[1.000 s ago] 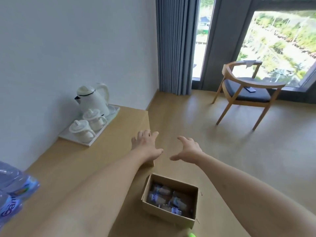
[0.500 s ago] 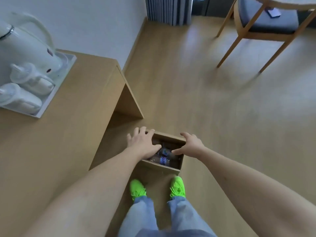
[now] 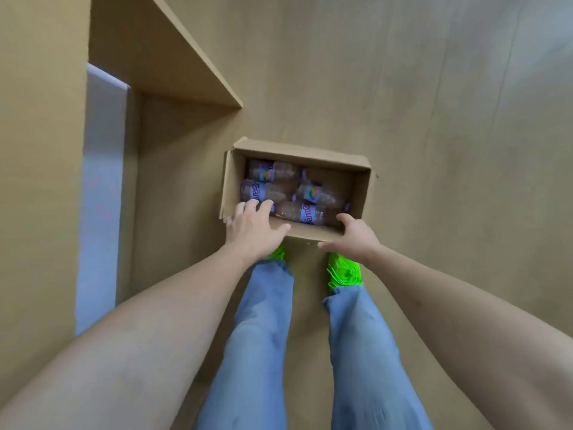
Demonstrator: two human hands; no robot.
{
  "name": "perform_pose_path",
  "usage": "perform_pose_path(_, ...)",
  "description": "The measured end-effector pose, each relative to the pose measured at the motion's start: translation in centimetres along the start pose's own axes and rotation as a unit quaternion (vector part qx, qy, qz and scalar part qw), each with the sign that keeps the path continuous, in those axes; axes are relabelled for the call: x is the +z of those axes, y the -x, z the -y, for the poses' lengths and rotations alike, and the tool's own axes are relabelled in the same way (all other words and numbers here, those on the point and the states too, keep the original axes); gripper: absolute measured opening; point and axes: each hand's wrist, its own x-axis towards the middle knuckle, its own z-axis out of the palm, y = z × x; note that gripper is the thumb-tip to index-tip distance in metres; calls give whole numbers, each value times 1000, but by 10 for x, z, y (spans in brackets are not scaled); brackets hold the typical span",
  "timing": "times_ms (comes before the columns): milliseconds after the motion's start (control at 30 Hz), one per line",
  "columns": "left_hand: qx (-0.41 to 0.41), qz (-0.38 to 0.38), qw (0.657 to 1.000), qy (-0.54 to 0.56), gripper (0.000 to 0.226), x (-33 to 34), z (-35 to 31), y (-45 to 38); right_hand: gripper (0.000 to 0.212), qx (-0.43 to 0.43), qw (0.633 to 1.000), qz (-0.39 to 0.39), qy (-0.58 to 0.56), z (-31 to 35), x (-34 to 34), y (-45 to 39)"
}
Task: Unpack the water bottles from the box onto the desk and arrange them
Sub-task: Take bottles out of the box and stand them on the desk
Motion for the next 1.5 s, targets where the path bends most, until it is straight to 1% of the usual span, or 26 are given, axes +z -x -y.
perform_pose_path(100,0,20,1000,-7,76,44,20,-56,96,21,1000,4,-11,-7,30,-61)
perform_pose_path(267,21,22,999,-20,77,107,38,-126,87,37,999,-12,-19,-9,62,-149)
perform_pose_path(467,34,21,997,-67,77,162,48,-191,83,29,998,-30,44,-9,86,-238)
perform_pose_path(533,66,11,995,-77,73,174,49,-209,75,26,995,-55,84,-9,93,-260)
perform_pose_path(600,112,-10,990,-87,67,182,48,-225,68,24,986,-100,133,-8,100,-276)
perform_pose_path(633,132,-17,987,-94,64,185,47,-233,67,20,981,-118,152,-7,104,-282)
perform_pose_path(700,153,-5,982,-109,60,191,42,-249,70,11,977,-133,168,-8,111,-295)
perform_pose_path(767,155,21,980,-121,62,197,35,-264,76,4,976,-131,176,-11,114,-307)
perform_pose_path(867,155,25,975,-158,62,203,30,-276,86,-5,976,-107,190,-15,112,-323)
perform_pose_path(933,148,15,970,-194,59,208,27,-278,85,-13,978,-90,190,-15,109,-332)
perform_pose_path(1033,132,3,965,-228,48,207,16,-281,85,-6,979,-70,190,-13,99,-343)
perform_pose_path(1167,144,52,949,-276,44,199,9,-285,88,-15,970,-55,236,-16,88,-347)
perform_pose_path(1267,119,74,962,-234,47,191,10,-274,84,-35,976,-65,207,-20,86,-334)
perform_pose_path(1333,119,68,970,-198,54,183,11,-263,72,-38,980,-64,185,-20,84,-317)
perform_pose_path(1400,119,68,984,-118,54,171,20,-253,56,-4,990,-47,129,-18,80,-296)
perform_pose_path(1433,123,65,988,-67,49,163,25,-248,53,21,995,-36,86,-17,79,-285)
perform_pose_path(1500,124,47,991,4,39,145,36,-234,55,60,998,-20,15,-17,77,-259)
